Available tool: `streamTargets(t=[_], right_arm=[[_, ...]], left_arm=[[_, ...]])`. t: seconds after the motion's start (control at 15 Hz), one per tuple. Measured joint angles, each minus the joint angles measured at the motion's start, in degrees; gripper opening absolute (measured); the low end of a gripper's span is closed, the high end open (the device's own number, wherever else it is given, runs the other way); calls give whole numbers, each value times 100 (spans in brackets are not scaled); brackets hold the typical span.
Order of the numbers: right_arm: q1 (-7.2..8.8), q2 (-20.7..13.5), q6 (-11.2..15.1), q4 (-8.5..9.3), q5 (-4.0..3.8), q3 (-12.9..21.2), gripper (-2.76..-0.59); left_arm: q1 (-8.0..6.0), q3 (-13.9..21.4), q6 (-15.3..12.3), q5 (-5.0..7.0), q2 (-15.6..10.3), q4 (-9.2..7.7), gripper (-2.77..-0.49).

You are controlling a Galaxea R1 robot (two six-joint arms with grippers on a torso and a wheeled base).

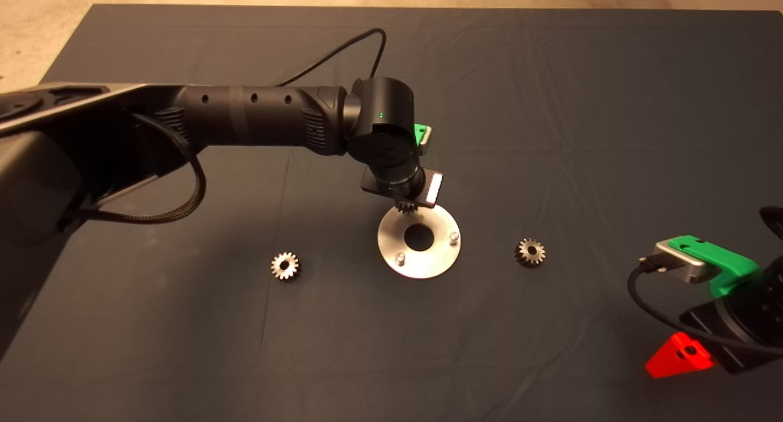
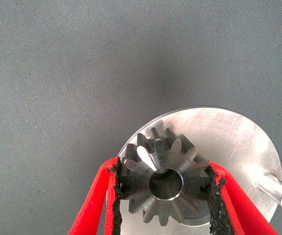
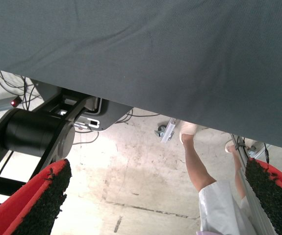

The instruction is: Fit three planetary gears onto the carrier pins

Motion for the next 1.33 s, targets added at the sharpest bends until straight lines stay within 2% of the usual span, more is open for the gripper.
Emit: streamTargets(t=[0.2, 0.4, 0.6, 1.33], right_arm=[[0, 0, 1, 0, 0, 0, -71], [0, 1, 1, 0, 2, 0, -71], [0, 0, 0, 0, 2, 0, -71], [0, -2, -2, 0, 0, 0, -71]], left_arm=[[4, 45, -2, 33, 0, 28, -235], [83, 118, -27, 61, -17, 169, -236], [80, 229, -46, 118, -12, 273, -235], [80, 228, -46, 122, -17, 276, -232]])
